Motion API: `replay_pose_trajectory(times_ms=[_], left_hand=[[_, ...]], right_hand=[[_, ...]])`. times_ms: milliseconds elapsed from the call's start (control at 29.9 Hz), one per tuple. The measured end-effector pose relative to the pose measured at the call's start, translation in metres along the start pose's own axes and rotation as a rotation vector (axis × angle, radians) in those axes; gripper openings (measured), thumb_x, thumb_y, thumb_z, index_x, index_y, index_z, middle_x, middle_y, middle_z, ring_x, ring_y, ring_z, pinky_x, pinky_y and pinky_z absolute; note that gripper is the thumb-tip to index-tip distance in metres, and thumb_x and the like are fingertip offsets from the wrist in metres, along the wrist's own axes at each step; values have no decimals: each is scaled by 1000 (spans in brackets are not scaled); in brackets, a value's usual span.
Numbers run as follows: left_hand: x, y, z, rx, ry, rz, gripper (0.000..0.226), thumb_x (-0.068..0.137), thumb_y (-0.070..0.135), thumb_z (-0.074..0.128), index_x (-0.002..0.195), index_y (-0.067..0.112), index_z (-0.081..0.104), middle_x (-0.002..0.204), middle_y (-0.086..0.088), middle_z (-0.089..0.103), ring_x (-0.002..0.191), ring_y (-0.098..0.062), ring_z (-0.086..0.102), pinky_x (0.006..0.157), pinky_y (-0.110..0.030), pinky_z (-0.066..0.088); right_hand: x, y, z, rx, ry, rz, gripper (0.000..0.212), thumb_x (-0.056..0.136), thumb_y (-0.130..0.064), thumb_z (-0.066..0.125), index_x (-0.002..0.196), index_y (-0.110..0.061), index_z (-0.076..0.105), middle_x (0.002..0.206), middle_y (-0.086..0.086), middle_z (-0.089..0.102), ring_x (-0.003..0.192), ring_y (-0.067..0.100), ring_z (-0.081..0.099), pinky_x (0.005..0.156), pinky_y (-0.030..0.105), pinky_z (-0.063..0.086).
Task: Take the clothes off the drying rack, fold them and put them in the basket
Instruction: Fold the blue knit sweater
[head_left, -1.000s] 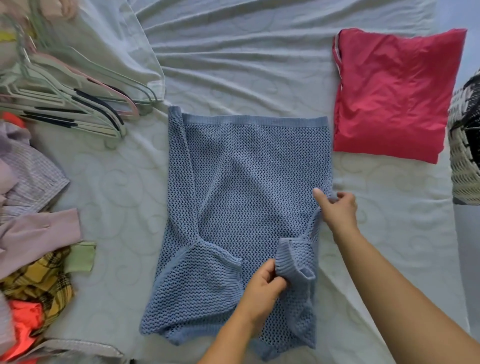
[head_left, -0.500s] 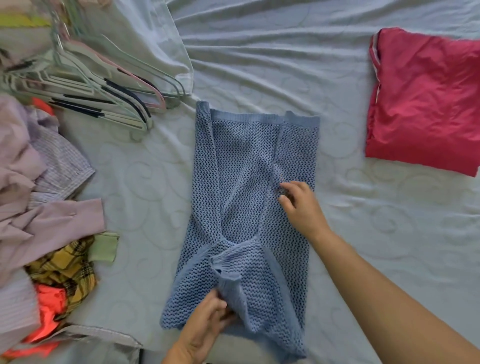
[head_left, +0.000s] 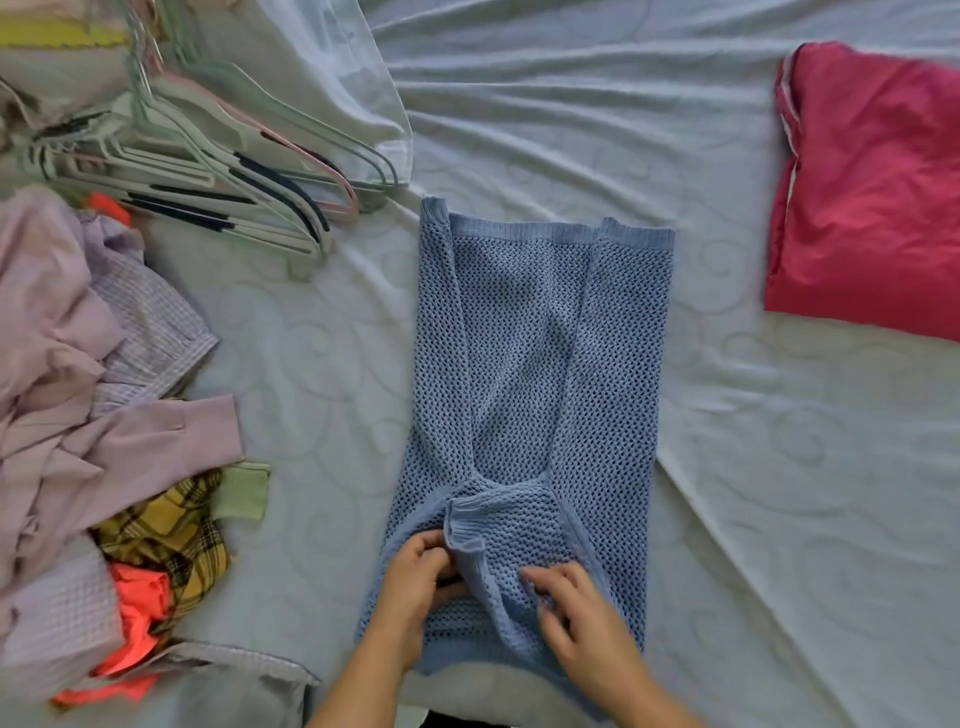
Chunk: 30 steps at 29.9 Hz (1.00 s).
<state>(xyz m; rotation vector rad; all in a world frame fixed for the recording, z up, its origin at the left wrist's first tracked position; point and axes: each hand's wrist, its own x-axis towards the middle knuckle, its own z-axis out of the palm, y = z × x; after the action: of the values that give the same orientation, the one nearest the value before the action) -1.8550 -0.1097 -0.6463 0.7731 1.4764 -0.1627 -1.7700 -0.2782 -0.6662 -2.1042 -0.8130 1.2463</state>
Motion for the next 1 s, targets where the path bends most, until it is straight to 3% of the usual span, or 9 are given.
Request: replay_pose_trajectory(times_ms=[100,267,368,501,602,668,802,869,1003], left_hand=[[1,4,-9,181,38,13,18,90,-3,42,83,9,53,76,-11,66,66,-18,60,52,-24,49],[12,57,6,623,182,548,12,86,7,57,82,17,51,76,-1,58,66,-13,55,64,-26,39],[39,111,39,783,241,734,16,88,18,57,98,8,51,95,-10,56,85,-25,52,76,-34,40],[74,159,67,1105,324,617,42,92,33,51,118,2,40,121,-16,49,108,-34,51,80,-40,41],[89,173,65,1252,346,546,35,93,29,47,117,4,39,120,-17,53,107,-36,54,75,-38,38],[95,178,57,1205,332,542,22,91,18,45,109,4,44,112,-19,56,101,-36,55,72,-36,36],[110,185,15,551,234,494,9,85,10,51,77,12,51,93,-24,60,75,-27,56,70,-43,53],[116,191,-18,373,280,450,4,85,8,52,82,9,54,93,-23,60,73,-27,56,65,-38,54],[98,186,-49,793,662,730,27,85,11,52,110,1,52,110,-21,56,94,-34,56,79,-38,42]], right_hand=[[4,-4,-4,-168,-42,10,50,78,-46,20,126,-44,34,106,-7,48,93,12,55,77,30,44],[37,-39,-13,-197,-26,-7,67,73,-63,20,122,-27,49,115,-5,49,108,17,54,86,32,42],[45,-60,5,-402,-84,41,74,64,-69,52,119,-21,43,113,0,45,104,21,49,80,37,46],[48,-68,23,-543,-64,4,61,35,-40,80,80,-23,43,74,-2,50,61,17,55,41,25,41],[43,-61,23,-310,-52,-61,22,70,-36,54,84,-23,44,88,-1,48,76,22,55,49,29,32],[35,-55,22,-15,-37,-53,14,74,-40,31,84,-32,36,86,-12,40,79,12,47,62,30,33],[19,-46,12,408,265,81,8,80,-26,46,81,-34,46,71,-18,50,60,1,42,55,16,30],[14,-47,9,462,259,98,12,83,-23,51,88,-33,52,72,-18,54,57,1,45,55,16,34],[16,-49,21,348,144,65,13,79,-43,43,90,-46,48,88,-30,58,74,-3,57,70,14,44]])
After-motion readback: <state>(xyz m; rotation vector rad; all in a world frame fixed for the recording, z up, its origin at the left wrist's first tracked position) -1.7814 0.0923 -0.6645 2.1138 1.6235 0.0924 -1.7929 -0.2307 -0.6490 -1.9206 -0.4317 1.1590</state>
